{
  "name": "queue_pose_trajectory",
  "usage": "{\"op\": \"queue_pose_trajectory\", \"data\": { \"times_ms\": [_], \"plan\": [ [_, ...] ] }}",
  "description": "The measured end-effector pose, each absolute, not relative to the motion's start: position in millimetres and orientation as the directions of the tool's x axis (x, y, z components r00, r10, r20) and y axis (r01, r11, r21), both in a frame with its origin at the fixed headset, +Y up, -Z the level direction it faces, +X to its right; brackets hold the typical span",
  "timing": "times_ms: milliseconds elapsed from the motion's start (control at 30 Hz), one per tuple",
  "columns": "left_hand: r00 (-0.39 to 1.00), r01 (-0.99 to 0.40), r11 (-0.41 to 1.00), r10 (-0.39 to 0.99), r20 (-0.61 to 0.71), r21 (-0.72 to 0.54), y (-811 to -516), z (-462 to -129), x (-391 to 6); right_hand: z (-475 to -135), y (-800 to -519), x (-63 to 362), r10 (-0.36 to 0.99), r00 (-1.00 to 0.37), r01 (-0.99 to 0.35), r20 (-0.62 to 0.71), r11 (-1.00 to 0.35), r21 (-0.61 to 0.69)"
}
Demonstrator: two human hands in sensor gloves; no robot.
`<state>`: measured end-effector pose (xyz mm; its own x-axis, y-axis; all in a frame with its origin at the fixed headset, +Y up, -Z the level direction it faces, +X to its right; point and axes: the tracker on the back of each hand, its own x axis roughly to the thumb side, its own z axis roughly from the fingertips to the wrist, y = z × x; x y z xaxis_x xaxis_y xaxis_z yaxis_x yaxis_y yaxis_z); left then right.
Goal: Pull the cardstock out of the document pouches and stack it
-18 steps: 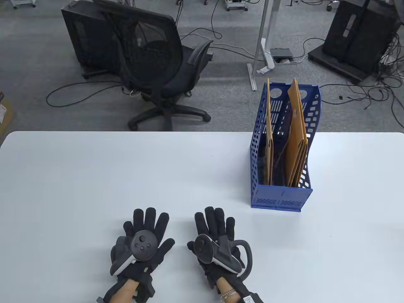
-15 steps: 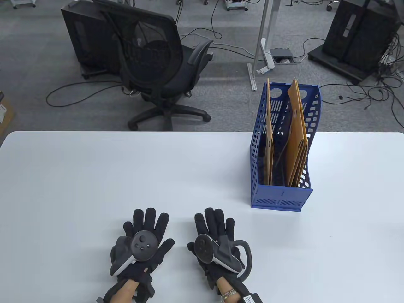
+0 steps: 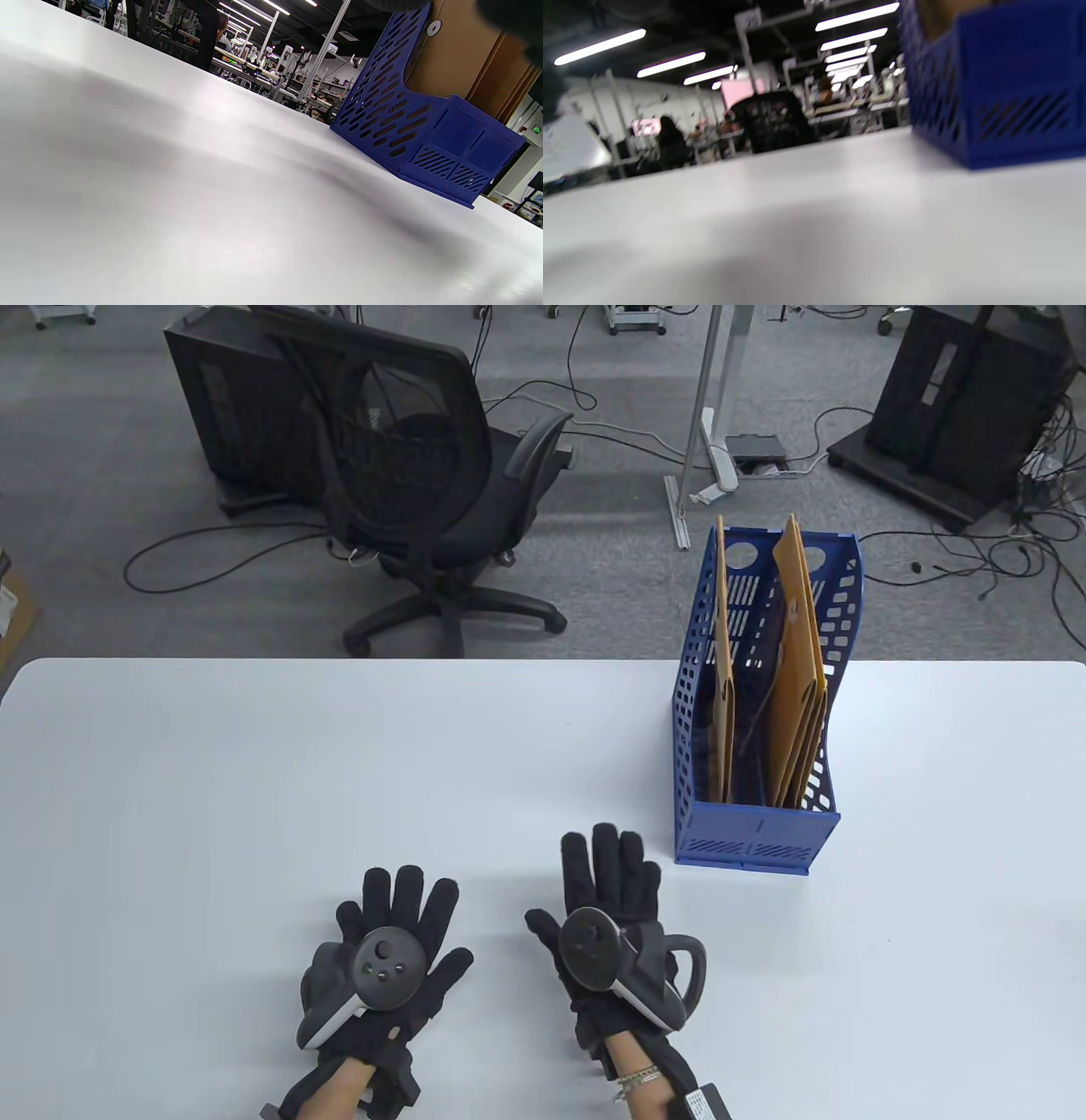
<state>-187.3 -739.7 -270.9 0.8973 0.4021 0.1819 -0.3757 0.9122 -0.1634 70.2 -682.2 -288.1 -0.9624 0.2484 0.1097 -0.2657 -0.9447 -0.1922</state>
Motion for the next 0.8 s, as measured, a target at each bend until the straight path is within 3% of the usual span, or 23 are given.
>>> {"op": "queue_pose_trajectory", "data": {
  "times_ms": [100, 200, 367, 500, 800],
  "plan": [
    [0.888, -0.397, 0.904, 0.422, 0.185, -0.156, -739, -270, -188, -295, -646, 96, 0.243, -0.969, -0.245, 0.049, -0.908, -0.339],
    [0.893, -0.386, 0.910, 0.409, 0.189, -0.149, -737, -269, -187, -307, -617, 126, 0.348, -0.937, -0.315, 0.000, -0.848, -0.427],
    [0.886, -0.398, 0.907, 0.419, 0.201, -0.135, -734, -267, -184, -329, -596, 163, 0.499, -0.865, -0.404, -0.053, -0.756, -0.515],
    [0.889, -0.388, 0.912, 0.408, 0.207, -0.135, -734, -267, -182, -351, -603, 178, 0.538, -0.834, -0.437, -0.126, -0.781, -0.446],
    [0.891, -0.391, 0.912, 0.409, 0.197, -0.126, -735, -267, -185, -400, -650, 192, 0.583, -0.764, -0.520, -0.278, -0.810, -0.271]
  ]
}}
